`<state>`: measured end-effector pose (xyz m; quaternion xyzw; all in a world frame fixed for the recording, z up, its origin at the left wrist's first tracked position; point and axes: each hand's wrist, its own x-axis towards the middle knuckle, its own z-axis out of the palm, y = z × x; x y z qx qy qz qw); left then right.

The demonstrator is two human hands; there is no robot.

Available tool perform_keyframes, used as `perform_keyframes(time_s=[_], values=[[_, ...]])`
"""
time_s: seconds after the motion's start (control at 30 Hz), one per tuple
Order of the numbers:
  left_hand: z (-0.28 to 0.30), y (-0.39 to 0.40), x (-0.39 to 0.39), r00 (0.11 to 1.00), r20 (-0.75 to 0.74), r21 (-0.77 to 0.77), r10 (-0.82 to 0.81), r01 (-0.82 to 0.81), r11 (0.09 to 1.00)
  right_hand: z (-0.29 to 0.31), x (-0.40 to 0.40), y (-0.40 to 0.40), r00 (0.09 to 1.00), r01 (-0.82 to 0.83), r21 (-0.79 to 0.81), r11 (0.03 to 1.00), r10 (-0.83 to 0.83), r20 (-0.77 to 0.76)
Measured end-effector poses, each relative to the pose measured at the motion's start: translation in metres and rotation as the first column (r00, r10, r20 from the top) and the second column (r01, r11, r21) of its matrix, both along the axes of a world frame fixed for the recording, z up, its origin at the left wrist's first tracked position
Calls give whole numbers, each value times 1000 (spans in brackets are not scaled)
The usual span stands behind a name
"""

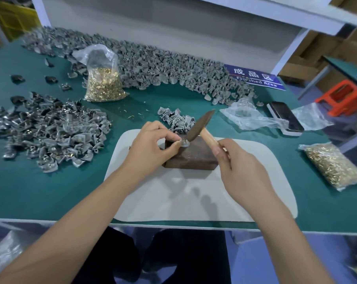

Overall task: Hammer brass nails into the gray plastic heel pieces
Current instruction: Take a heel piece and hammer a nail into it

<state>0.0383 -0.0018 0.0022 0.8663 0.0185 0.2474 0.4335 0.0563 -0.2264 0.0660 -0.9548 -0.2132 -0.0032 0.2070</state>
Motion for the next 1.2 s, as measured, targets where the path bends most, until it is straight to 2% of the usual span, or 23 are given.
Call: perform_keyframes(time_s=[0.07,0.17,0.23,0.4,0.57,0.67,0.7,0.83,0.93,0.97,1.07,1.1,1.2], values=[[0,0,0,1000,-4,-16,-2,2,1000,1,-3,5,997,-14,-29,999,16,80],[-1,0,0,1000,12,-3,9,-9,1000,5,-8,7,972,-29,14,999,25,233],[-2,0,1,1000,24,11,13,-13,1000,7,-13,9,962,-35,41,999,23,273],[-2,1,0,999,29,6,14,-14,1000,0,-15,13,981,-18,-57,998,29,190],[0,1,0,1000,15,22,16,-16,1000,2,-18,15,962,5,99,995,-32,270],[0,1,-1,1000,22,8,15,-16,1000,0,-17,16,984,-15,-29,999,20,179],[0,1,-1,1000,22,14,18,-18,1000,0,-17,16,984,-4,-25,1000,8,177],[1,0,0,1000,11,34,27,-27,999,0,-20,17,972,21,167,986,-59,229],[1,0,-1,999,19,26,26,-26,999,-1,-14,14,989,1,36,999,-6,150],[1,0,-2,999,22,33,26,-27,999,0,-11,13,987,5,37,999,-11,159],[-1,0,-1,999,15,47,31,-32,998,1,-10,13,970,24,186,982,-68,233],[-1,0,0,999,13,44,31,-32,999,0,-12,14,972,20,176,984,-60,228],[-2,1,1,999,8,26,32,-32,999,-3,-12,14,987,21,7,1000,-22,162]])
